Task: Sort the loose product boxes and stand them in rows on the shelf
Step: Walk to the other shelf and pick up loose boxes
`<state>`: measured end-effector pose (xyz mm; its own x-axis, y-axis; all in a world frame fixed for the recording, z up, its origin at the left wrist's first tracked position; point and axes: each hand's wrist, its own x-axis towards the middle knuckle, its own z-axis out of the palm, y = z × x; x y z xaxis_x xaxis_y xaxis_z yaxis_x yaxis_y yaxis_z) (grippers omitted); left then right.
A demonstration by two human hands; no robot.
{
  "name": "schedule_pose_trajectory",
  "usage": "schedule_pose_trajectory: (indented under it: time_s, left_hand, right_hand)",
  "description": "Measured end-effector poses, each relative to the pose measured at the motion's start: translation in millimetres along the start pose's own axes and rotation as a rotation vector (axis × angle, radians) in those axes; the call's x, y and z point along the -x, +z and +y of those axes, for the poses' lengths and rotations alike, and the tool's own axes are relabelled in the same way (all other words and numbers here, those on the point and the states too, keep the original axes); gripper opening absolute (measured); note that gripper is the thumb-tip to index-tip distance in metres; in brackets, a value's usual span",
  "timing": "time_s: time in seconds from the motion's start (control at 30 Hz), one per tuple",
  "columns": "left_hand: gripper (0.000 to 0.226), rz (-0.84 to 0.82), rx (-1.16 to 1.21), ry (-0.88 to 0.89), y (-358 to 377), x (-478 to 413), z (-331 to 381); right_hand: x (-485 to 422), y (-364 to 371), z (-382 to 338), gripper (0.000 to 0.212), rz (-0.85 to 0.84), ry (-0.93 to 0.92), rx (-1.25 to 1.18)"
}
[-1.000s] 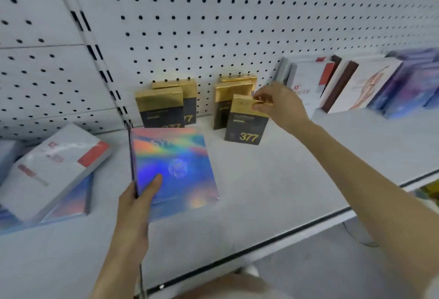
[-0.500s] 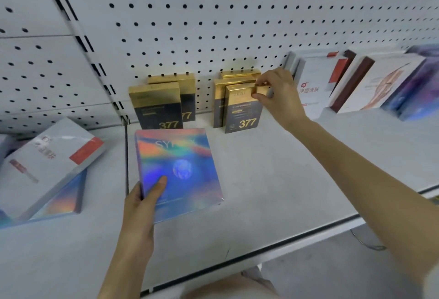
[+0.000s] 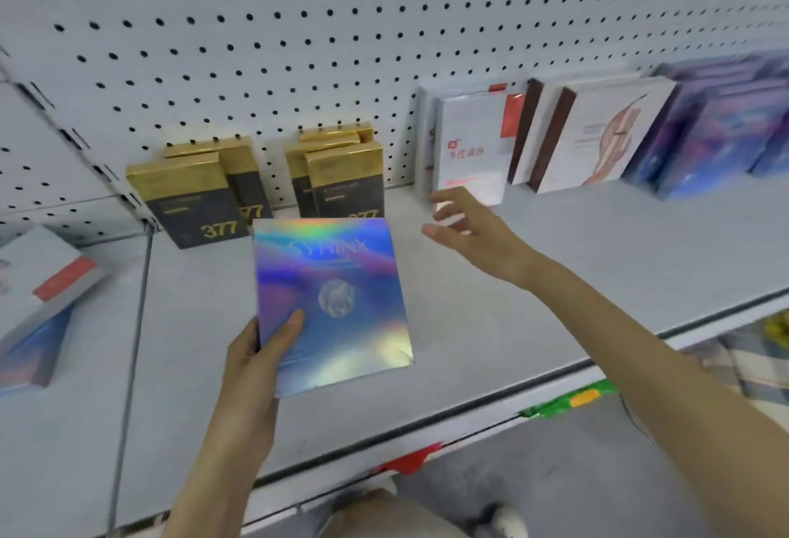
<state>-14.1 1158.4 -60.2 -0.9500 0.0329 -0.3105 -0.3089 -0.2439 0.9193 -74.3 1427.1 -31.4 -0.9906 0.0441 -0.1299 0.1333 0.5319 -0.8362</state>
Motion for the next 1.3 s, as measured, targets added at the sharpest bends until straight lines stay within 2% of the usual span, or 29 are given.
schedule_pose_trajectory:
  time_s: [0.07,0.17,0.3,0.47,0.53,0.63,0.7,0.8,0.9,0.97,1.17,1.3]
  left_hand:
    - [0.027,-0.064,-0.001,0.029,41.2,11.3,-9.5]
    - [0.037,-0.153,-0.051,0.057,112.5,31.0,-32.3]
    - [0.042,-0.294,-0.227,0.133,219.4,64.5,-67.9]
    - [0.05,-0.427,-0.668,0.349,322.8,97.1,-101.7]
    - [0.05,-0.448,-0.705,0.321,351.0,102.4,-111.1]
    - [0.049,-0.463,-0.721,0.285,388.4,99.8,-121.1]
    - [0.045,-0.459,-0.738,0.291,411.3,91.3,-126.9]
    - [0.03,-0.407,-0.749,0.306,447.8,72.0,-132.6]
    - [0.03,-0.279,-0.737,0.366,485.4,42.2,-139.8]
    - [0.028,-0.199,-0.697,0.382,509.6,18.6,-145.5]
    - [0.029,0.095,-0.626,0.426,575.6,-33.7,-150.2]
    - [0.044,0.204,-0.576,0.452,609.2,-57.8,-146.8]
  right_hand:
    - [29.2,-23.4,22.0,0.053,-0.138,0.095,-0.125]
    - [77.7,-67.5,60.7,0.061,-0.184,0.134,-0.239]
    - [149.1,-146.0,128.1,0.052,-0.018,0.111,-0.234]
    - [221.5,-233.4,203.2,0.037,0.12,0.153,-0.239]
    - [233.9,-259.4,223.1,0.037,0.211,0.153,-0.158]
    - [236.6,-293.3,246.5,0.054,0.295,0.132,-0.136]
    - [230.2,-312.1,260.6,0.045,0.32,0.11,-0.137]
    - [210.9,-337.6,278.3,0.034,0.354,0.08,-0.144]
    - [178.0,-366.1,299.5,0.02,0.36,0.081,-0.149]
    - [151.0,-387.2,311.4,0.029,0.355,0.069,-0.164]
    - [61.5,-443.7,325.8,0.027,0.334,0.042,-0.137]
    - [14.9,-464.2,328.7,0.023,0.324,-0.009,-0.073]
